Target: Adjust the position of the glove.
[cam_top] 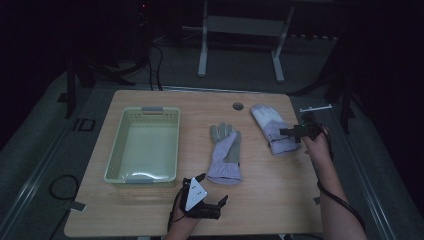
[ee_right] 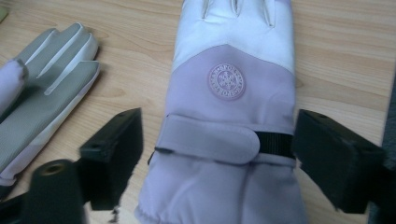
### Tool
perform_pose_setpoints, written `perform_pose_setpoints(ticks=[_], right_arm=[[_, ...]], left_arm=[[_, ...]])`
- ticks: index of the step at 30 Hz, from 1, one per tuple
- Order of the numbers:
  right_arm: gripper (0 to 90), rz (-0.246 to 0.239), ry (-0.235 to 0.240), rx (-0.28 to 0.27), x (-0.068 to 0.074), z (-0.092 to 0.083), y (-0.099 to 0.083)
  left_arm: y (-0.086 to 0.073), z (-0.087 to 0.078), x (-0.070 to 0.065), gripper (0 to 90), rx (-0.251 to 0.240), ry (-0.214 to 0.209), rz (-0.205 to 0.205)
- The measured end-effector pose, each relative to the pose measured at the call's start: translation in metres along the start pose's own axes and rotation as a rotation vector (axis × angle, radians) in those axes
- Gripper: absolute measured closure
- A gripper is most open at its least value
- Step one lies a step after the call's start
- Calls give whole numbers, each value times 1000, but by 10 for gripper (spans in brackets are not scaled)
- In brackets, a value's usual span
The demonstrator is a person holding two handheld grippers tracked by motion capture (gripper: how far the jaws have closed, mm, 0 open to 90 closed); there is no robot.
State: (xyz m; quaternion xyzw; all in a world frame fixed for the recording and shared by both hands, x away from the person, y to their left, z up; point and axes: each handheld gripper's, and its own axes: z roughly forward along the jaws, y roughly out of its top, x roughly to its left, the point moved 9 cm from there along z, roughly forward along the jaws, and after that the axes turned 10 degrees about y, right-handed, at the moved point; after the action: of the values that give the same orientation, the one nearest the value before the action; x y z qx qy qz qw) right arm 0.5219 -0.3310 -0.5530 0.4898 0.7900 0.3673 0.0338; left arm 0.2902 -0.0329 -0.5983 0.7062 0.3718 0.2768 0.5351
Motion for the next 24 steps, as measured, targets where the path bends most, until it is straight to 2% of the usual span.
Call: perform_pose_setpoints(ticks=[1,4,6,8,9,11,13,15,16,21,23,24], right_arm=[[148,8,-7,8,-2,2,1],[141,18,17,16,-2,9,4],[129,37,1,48,-2,16,2],[120,24,-18,87,-4,25,-2],[126,27,-29,90,-6,28,-3],[164,8,-50,87,-8,30,-2],[279,-22,-69,68,-9,30,3],[340,-37,-92,50,-11,30,9],[387,-40,-81,48,-10,31,12],[430,-75,-82,46,-9,40,19],[453,-61,-69,44,-12,45,20],[472,-53,-78,55,-16,48,18]], left_arm=[[0,0,0,6,0,0,-1],[0,0,0,6,0,0,-3],[0,0,0,6,0,1,-2],[0,0,0,6,0,1,-4],[0,0,0,6,-1,1,-4],[0,0,0,6,-1,2,0],[0,0,0,6,-4,4,4],[0,0,0,6,-4,6,5],[0,0,0,6,-3,6,4],[0,0,0,6,-2,6,3],[0,0,0,6,-2,2,-1],[0,0,0,6,-2,1,-3]])
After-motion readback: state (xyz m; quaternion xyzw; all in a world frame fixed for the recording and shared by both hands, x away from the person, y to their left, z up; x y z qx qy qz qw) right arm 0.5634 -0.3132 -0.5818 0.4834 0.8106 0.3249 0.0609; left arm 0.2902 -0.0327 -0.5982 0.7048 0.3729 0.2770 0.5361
